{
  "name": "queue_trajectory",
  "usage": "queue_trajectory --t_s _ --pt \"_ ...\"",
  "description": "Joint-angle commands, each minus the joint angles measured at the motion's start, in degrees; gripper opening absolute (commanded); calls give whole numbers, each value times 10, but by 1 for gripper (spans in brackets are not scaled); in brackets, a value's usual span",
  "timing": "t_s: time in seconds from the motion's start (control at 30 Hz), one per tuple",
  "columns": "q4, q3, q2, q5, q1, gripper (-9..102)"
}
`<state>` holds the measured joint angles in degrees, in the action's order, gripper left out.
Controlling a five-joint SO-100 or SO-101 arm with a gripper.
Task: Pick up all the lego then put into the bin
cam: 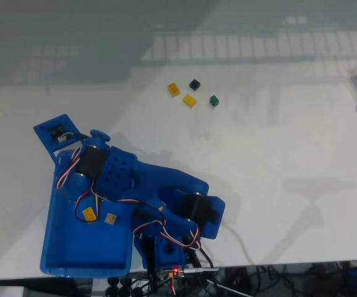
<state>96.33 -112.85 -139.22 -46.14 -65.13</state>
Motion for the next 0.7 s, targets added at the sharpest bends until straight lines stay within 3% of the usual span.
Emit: queue_trajectory --t_s 0.0,0.27,0.37,0.5,0.67 --pt "2 7 -9 0 13 20" --pt "-2 29 4 -11 105 26" --pt "-29 84 57 3 230 27" --pt "-127 175 189 92 441 28" --pt "-207 253 348 138 596 29"
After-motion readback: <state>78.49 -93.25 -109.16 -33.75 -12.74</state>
